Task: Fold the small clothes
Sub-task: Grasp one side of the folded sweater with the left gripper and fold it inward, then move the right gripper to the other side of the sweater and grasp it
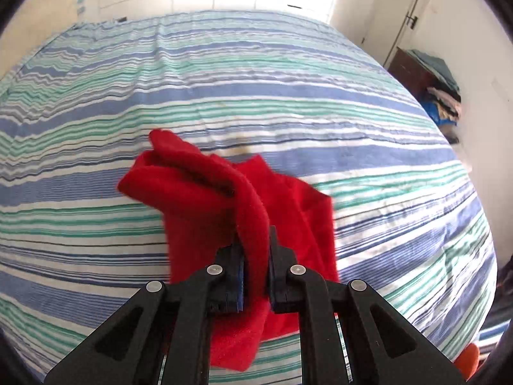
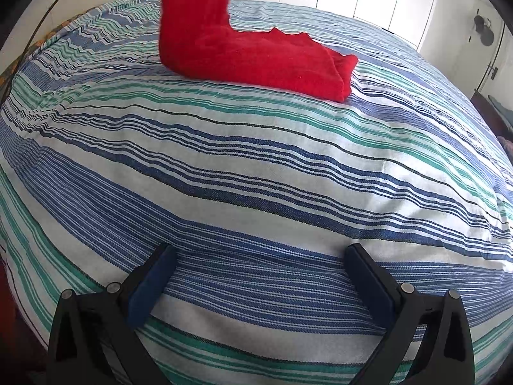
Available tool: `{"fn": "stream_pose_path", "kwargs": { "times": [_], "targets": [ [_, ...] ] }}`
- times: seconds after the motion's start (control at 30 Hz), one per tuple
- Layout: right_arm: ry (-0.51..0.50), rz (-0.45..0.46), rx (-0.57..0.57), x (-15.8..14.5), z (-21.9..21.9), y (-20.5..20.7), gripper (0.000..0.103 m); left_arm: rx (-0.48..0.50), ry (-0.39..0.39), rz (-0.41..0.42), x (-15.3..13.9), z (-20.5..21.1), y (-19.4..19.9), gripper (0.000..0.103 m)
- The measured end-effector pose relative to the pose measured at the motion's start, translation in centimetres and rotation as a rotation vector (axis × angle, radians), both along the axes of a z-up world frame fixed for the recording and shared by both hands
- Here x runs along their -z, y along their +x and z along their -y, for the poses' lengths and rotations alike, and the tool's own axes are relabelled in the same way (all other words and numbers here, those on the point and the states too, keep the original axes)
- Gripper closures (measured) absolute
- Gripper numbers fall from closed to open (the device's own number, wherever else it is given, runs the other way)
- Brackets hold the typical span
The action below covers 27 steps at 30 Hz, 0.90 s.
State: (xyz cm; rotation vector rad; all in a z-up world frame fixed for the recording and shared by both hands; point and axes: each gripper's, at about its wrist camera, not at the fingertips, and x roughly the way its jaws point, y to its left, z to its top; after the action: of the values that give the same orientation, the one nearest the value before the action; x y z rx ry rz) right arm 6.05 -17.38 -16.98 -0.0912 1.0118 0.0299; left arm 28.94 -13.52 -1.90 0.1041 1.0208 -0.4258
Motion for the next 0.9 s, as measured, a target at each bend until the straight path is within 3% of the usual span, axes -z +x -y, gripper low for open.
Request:
{"fn": "stream_pose_path", "kwargs": {
  "times": [0.07,0.17,0.2,0.27,0.37,0.43,0.53,0.63,0.73,0.8,0.87,0.9],
  "targets": [
    [0.001,0.0,0.0,0.0,0.0,0.0,0.0,0.034,0.039,-0.051,4.0,3.9,-0.3,0.083],
    [0.001,0.002,-0.001,0.0,0.0,0.0,0.0,0.039,0.19,-0.173,8.9,7.9,-1.0,0.07],
    [0.002,0.002,-0.002,0.0,0.0,0.0,0.0,0.043,0.202,-0.155,8.7,8.3,-1.8,0.064],
    [0.004,0.004,-0.005,0.0,0.0,-0.1,0.0,0.094,0.13,-0.121,6.8,7.7,-3.7,0.027],
    [0.011,0.003,-0.007,0.0,0.1,-0.1,0.0,0.134,0.023,-0.055,2.9,4.2,-5.8,0.015],
    [0.01,0.004,-0.007,0.1,0.1,-0.2,0.0,0.084,0.047,0.01,1.5,0.4,-6.5,0.01],
    [0.006,0.005,-0.007,0.1,0.0,-0.1,0.0,-0.074,0.173,0.088,2.4,-7.1,-6.9,0.01],
    [0.002,0.005,-0.004,0.1,-0.2,-0.1,0.0,-0.214,0.312,0.095,6.0,-13.5,-7.3,0.01],
    [-0.004,0.008,-0.001,0.1,-0.4,-0.2,0.0,-0.29,0.403,0.056,10.8,-17.0,-8.7,0.01],
    [-0.008,0.012,0.001,0.1,-0.4,-0.3,0.0,-0.304,0.394,0.055,12.9,-17.8,-9.8,0.008],
    [-0.012,0.015,0.002,0.2,-0.5,-0.3,0.0,-0.342,0.324,0.101,13.5,-18.6,-10.8,0.002],
    [-0.014,0.017,0.002,0.2,-0.6,-0.4,0.0,-0.362,0.297,0.085,13.7,-19.0,-10.7,0.001]
  ]
}}
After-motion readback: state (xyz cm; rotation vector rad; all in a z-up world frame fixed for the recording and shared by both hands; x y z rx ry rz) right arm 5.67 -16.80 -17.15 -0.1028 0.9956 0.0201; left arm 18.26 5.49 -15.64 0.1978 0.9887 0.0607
